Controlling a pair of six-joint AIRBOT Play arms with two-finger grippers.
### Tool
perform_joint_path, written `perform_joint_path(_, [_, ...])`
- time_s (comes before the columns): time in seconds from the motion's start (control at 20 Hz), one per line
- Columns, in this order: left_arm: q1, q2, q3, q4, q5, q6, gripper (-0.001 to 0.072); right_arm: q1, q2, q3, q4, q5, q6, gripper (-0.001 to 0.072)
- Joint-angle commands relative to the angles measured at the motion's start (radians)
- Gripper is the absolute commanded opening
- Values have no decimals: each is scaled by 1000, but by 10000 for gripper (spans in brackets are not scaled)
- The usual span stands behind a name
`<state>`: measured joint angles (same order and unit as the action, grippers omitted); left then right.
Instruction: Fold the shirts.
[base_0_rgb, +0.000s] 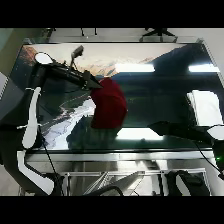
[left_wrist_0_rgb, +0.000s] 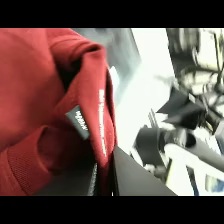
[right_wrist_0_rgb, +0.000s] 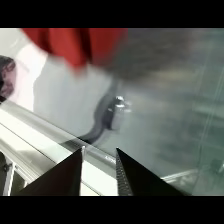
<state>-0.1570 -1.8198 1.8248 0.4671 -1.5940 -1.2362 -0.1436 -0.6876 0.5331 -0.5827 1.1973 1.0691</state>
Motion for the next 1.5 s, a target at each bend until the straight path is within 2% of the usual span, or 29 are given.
perform_joint_path(0.0, [-75, 6, -57, 13, 2, 7, 14, 4, 18, 0, 0, -63, 0, 490])
perform_joint_path(0.05, [-73, 6, -68, 15, 4, 8, 14, 4, 6, 0, 0, -110, -1, 522])
perform_joint_path(0.15, [-55, 6, -66, 95, 7, 6, 17, 6, -41, 0, 6, -175, -39, 519])
perform_joint_path(0.2, [-42, 6, -67, 157, 7, 4, 245, 14, -79, 0, 19, -185, -52, 520])
perform_joint_path(0.25, [-30, 6, -67, 229, 12, -14, 659, 36, -129, 0, 45, -188, -78, 520])
perform_joint_path(0.3, [-14, 6, -67, 301, 18, -42, 701, 69, -180, 0, 74, -192, -108, 520])
perform_joint_path(0.4, [23, 6, -67, 396, 17, -49, 701, 177, -293, 0, 116, -236, -146, 520])
perform_joint_path(0.55, [69, 5, -70, 521, 15, -60, 700, 346, -458, 0, 117, -339, -146, 520])
perform_joint_path(0.65, [87, 5, -113, 534, 37, -62, 700, 433, -558, 0, 164, -405, -161, 520])
perform_joint_path(0.85, [88, -32, -241, 526, 139, -24, 701, 505, -697, 2, 502, -412, -407, 520])
perform_joint_path(1.0, [74, -84, -253, 459, 243, 24, 700, 504, -735, 29, 614, -420, -495, 517])
perform_joint_path(1.1, [69, -117, -250, 381, 276, 58, 699, 504, -742, 57, 613, -435, -498, 370])
perform_joint_path(1.15, [69, -136, -237, 352, 279, 68, 614, 503, -742, 71, 613, -435, -499, 352])
perform_joint_path(1.2, [69, -154, -220, 336, 274, 69, 487, 502, -742, 86, 613, -434, -499, 338])
perform_joint_path(1.25, [68, -172, -196, 328, 255, 69, 388, 502, -742, 98, 613, -434, -507, 257])
perform_joint_path(1.3, [68, -190, -172, 317, 230, 69, 295, 502, -742, 105, 613, -434, -520, 135])
perform_joint_path(1.35, [68, -205, -144, 317, 201, 69, 187, 502, -742, 108, 613, -435, -525, 82])
perform_joint_path(1.4, [67, -210, -128, 317, 187, 69, 7, 498, -741, 108, 611, -434, -525, 80])
perform_joint_path(1.45, [67, -209, -112, 317, 179, 69, 13, 491, -740, 108, 593, -432, -524, 18])
